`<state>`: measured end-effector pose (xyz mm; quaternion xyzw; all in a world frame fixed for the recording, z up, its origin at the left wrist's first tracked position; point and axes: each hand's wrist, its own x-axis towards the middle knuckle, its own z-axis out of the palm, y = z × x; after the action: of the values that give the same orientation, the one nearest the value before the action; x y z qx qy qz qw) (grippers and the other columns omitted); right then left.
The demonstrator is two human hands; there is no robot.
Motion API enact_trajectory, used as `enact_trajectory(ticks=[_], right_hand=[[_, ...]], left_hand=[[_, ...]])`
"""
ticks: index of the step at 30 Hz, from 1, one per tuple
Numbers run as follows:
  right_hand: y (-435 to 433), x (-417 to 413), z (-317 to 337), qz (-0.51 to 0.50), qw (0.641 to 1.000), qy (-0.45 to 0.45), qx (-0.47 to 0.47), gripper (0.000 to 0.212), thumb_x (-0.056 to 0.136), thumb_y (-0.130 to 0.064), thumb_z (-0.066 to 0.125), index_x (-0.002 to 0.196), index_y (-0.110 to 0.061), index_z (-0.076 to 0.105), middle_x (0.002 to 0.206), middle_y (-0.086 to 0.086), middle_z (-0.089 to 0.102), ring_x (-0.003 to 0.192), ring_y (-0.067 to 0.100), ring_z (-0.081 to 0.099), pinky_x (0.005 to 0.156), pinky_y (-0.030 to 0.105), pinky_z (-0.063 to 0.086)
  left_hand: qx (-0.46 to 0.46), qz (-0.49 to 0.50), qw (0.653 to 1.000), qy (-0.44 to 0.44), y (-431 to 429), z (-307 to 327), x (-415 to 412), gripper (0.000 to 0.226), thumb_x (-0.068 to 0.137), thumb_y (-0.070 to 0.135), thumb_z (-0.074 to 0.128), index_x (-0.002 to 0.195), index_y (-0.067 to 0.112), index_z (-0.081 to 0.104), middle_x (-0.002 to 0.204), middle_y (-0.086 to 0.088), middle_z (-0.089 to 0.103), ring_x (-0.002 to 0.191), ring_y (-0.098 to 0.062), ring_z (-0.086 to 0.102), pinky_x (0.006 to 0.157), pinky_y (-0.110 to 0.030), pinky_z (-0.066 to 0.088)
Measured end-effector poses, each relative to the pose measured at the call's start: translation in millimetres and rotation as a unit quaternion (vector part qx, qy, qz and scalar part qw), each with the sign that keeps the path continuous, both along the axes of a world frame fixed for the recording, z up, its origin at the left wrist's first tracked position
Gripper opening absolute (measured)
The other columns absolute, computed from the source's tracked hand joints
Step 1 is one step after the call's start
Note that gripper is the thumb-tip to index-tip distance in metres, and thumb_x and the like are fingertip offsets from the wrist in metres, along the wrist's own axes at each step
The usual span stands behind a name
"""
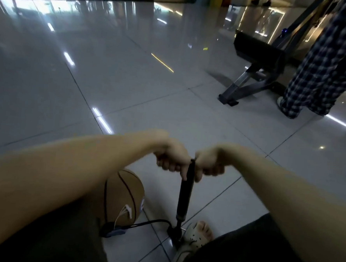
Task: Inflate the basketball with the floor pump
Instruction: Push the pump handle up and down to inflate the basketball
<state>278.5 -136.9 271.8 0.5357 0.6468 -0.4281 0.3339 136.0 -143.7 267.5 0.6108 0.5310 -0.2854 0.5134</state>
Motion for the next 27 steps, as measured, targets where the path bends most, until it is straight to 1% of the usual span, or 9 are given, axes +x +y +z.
enact_trajectory(ticks=[3, 5, 7, 9, 14, 18, 23, 24, 27], right_hand=[[19, 2, 57, -0.016, 0.999, 0.03, 0.004, 0.036, 0.087, -0.007, 0.065, 0.062, -0.018, 0.041, 0.055, -0.001, 0.026, 0.047, 0.014, 0.018, 0.048, 0.025, 0.014], [23, 4, 68, -0.016, 0.999, 0.041, 0.01, 0.042, 0.087, -0.007, 0.065, 0.059, -0.021, 0.036, 0.056, 0.0, 0.024, 0.048, 0.014, 0.016, 0.049, 0.026, 0.013], [21, 9, 54, -0.016, 0.999, 0.039, 0.003, 0.045, 0.087, -0.006, 0.064, 0.058, -0.021, 0.034, 0.054, -0.001, 0.024, 0.047, 0.014, 0.016, 0.048, 0.026, 0.012], [17, 14, 18, -0.015, 0.999, 0.04, -0.007, 0.043, 0.086, -0.004, 0.064, 0.057, -0.02, 0.036, 0.052, 0.0, 0.026, 0.045, 0.014, 0.018, 0.047, 0.024, 0.014], [2, 19, -71, -0.016, 0.999, 0.046, -0.024, 0.024, 0.083, -0.001, 0.064, 0.064, -0.012, 0.053, 0.053, 0.001, 0.032, 0.045, 0.016, 0.024, 0.047, 0.025, 0.019], [-8, 18, -106, 0.002, 0.999, 0.028, -0.014, 0.015, 0.084, -0.002, 0.064, 0.071, -0.007, 0.06, 0.046, 0.0, 0.035, 0.043, 0.016, 0.026, 0.048, 0.027, 0.021], [-19, 4, -98, 0.058, 0.998, -0.027, 0.021, 0.017, 0.089, -0.009, 0.066, 0.076, -0.007, 0.056, 0.058, 0.007, 0.045, 0.049, 0.021, 0.038, 0.052, 0.031, 0.035], [-21, 2, -92, 0.065, 0.997, -0.037, 0.018, 0.016, 0.09, -0.011, 0.066, 0.077, -0.006, 0.056, 0.059, 0.007, 0.044, 0.049, 0.021, 0.037, 0.053, 0.031, 0.035], [-16, 0, -62, 0.059, 0.998, -0.032, -0.001, 0.013, 0.09, -0.011, 0.066, 0.083, -0.007, 0.055, 0.053, 0.004, 0.037, 0.043, 0.017, 0.029, 0.048, 0.027, 0.025]], left_hand=[[0.02, 0.008, 1.0, -0.018, 21, 53, -6, 0.044, 0.095, 0.022, 0.066, 0.061, 0.023, 0.038, 0.058, 0.003, 0.025, 0.049, -0.014, 0.018, 0.047, -0.026, 0.016], [0.032, 0.006, 0.999, -0.019, 28, 62, -5, 0.044, 0.095, 0.02, 0.066, 0.061, 0.023, 0.037, 0.059, 0.003, 0.024, 0.05, -0.014, 0.017, 0.048, -0.026, 0.015], [0.02, -0.001, 1.0, -0.008, 27, 47, -1, 0.045, 0.094, 0.019, 0.065, 0.06, 0.024, 0.036, 0.058, 0.004, 0.024, 0.049, -0.014, 0.016, 0.048, -0.026, 0.014], [0.0, -0.006, 1.0, 0.0, 22, 15, 6, 0.046, 0.093, 0.018, 0.065, 0.059, 0.024, 0.035, 0.056, 0.004, 0.025, 0.048, -0.014, 0.016, 0.049, -0.027, 0.014], [-0.001, -0.002, 1.0, 0.0, 3, -69, 15, 0.042, 0.088, 0.014, 0.067, 0.06, 0.021, 0.037, 0.054, 0.001, 0.029, 0.047, -0.016, 0.02, 0.05, -0.027, 0.016], [0.031, 0.02, 0.999, -0.011, -14, -106, 19, 0.029, 0.084, 0.01, 0.068, 0.064, 0.016, 0.048, 0.055, -0.001, 0.036, 0.046, -0.018, 0.026, 0.049, -0.026, 0.02], [0.075, 0.02, 0.997, -0.003, -31, -97, 17, 0.025, 0.084, 0.012, 0.068, 0.066, 0.013, 0.051, 0.058, -0.004, 0.041, 0.047, -0.02, 0.031, 0.048, -0.026, 0.025], [0.079, 0.017, 0.997, 0.003, -33, -91, 17, 0.028, 0.085, 0.013, 0.069, 0.065, 0.013, 0.05, 0.058, -0.004, 0.041, 0.047, -0.02, 0.032, 0.048, -0.026, 0.026], [0.067, 0.02, 0.998, 0.001, -29, -57, 11, 0.034, 0.087, 0.015, 0.071, 0.063, 0.015, 0.047, 0.055, -0.002, 0.039, 0.045, -0.019, 0.031, 0.048, -0.026, 0.023]])
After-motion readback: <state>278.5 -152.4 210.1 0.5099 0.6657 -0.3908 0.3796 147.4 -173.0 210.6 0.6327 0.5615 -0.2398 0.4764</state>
